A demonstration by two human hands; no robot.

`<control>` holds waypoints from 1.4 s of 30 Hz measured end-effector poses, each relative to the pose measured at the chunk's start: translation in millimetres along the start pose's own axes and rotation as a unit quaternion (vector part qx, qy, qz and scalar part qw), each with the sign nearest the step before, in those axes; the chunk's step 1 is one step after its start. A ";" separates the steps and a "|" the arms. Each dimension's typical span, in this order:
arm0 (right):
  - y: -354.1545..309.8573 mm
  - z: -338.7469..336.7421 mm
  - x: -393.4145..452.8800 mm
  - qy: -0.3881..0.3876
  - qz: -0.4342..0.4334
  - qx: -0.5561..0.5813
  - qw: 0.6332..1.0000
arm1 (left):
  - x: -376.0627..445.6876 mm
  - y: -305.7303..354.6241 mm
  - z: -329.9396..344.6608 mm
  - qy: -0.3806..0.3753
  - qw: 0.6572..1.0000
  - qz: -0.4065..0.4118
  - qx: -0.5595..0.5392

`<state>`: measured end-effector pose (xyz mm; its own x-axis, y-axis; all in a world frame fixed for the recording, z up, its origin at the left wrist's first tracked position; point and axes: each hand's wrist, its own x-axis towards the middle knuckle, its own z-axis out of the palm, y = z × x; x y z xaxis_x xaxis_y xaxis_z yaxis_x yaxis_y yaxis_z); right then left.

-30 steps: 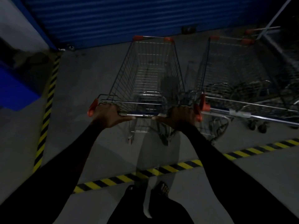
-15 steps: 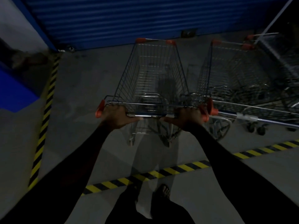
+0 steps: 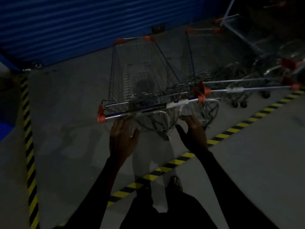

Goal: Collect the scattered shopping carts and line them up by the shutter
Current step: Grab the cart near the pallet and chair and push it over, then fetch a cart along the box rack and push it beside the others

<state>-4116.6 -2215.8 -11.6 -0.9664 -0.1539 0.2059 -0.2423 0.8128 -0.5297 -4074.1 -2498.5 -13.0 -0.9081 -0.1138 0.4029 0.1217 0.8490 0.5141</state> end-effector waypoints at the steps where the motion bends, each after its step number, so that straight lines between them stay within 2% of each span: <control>1: -3.2 -5.2 -16.5 -0.023 0.043 0.027 0.998 | -8.0 4.5 0.4 -0.024 0.999 -0.018 -0.020; 3: -8.6 -17.4 -49.3 -0.045 0.113 0.079 0.989 | -22.7 16.3 4.4 -0.072 0.996 -0.023 -0.047; 7: -22.0 -45.2 -115.1 -0.039 0.203 0.121 0.971 | -40.3 50.0 17.6 -0.175 0.978 0.034 -0.110; 13: -23.1 -84.8 -221.4 0.062 0.352 0.121 0.926 | -72.3 121.3 32.3 -0.314 0.920 0.124 -0.198; 15: -23.5 -92.1 -247.6 0.075 0.384 0.109 0.914 | -79.1 140.5 35.8 -0.353 0.903 0.130 -0.207; 20: -23.3 -117.3 -337.6 0.147 0.492 0.078 0.855 | -118.3 206.7 44.1 -0.442 0.846 0.217 -0.203; 28: -15.0 -157.2 -478.8 0.257 0.585 0.063 0.767 | -207.4 335.3 58.1 -0.476 0.776 0.343 -0.231; 33: -14.7 -182.3 -577.0 0.354 0.632 0.055 0.687 | -293.1 415.1 69.1 -0.503 0.714 0.422 -0.245; 42: -23.2 -212.3 -740.2 0.480 0.699 0.040 0.528 | -456.7 538.5 61.8 -0.572 0.567 0.537 -0.253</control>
<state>-3377.4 -2001.5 23.0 0.2738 0.9528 -0.1310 0.6108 -0.2774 -0.7416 -3618.6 -1957.4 33.1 0.1677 0.9823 0.0839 0.6868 -0.1774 0.7049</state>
